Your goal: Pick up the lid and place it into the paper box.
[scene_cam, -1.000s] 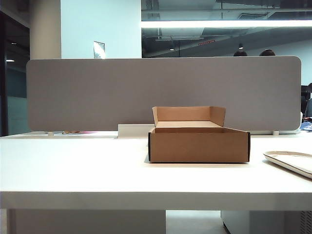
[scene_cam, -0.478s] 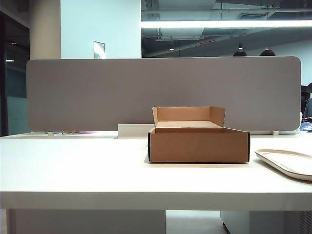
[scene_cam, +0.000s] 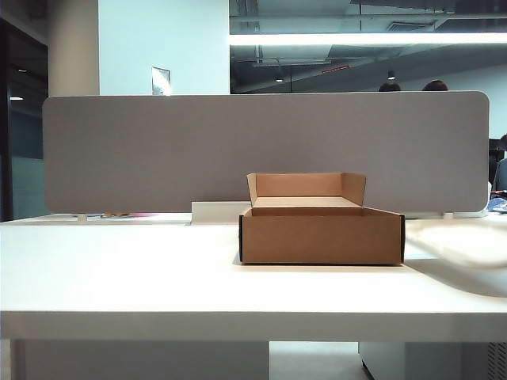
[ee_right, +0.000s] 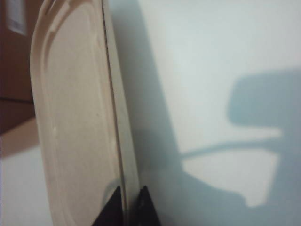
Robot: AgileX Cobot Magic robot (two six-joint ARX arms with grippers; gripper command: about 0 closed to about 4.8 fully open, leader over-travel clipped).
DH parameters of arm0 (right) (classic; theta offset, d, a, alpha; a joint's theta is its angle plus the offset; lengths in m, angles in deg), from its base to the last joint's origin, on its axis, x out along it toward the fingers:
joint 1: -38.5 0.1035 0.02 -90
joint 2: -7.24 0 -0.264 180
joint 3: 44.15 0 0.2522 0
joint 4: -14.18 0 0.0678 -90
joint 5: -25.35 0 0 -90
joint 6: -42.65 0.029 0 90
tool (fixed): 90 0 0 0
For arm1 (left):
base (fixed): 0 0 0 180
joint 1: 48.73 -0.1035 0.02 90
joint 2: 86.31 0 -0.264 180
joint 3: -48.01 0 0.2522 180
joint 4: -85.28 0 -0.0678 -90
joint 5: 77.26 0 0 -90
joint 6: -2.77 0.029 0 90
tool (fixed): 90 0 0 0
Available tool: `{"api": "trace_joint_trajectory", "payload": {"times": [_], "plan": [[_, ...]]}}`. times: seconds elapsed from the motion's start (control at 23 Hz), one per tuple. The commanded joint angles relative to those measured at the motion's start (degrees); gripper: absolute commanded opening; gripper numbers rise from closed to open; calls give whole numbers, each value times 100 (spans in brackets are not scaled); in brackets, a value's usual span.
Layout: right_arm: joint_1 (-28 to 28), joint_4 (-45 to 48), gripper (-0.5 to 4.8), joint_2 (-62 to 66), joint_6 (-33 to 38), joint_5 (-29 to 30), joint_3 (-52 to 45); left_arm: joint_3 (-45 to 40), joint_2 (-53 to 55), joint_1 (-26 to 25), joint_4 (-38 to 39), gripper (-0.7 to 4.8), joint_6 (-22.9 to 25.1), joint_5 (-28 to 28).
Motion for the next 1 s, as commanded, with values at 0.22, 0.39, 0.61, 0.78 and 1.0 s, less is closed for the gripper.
{"api": "trace_joint_trajectory", "payload": {"times": [0.22, 0.39, 0.61, 0.78, 1.0], "plan": [[-2, 72, -6, -1023, 144, -144, 601, 20, 7, -11, -70, -5, 0, -26], [358, 291, -6, -1274, 297, -118, 925, 20, 7, -11, -70, -5, 2, -22], [1639, 1543, -6, -1088, 293, -927, 935, 20, 7, -9, -70, -5, 0, -22], [2236, 2610, -6, -586, 275, -1421, 935, 20, 7, -9, -68, -5, -2, -24], [2503, 3475, -6, 321, 229, -1681, 935, 20, 7, -9, -68, -5, 0, -24]]}}
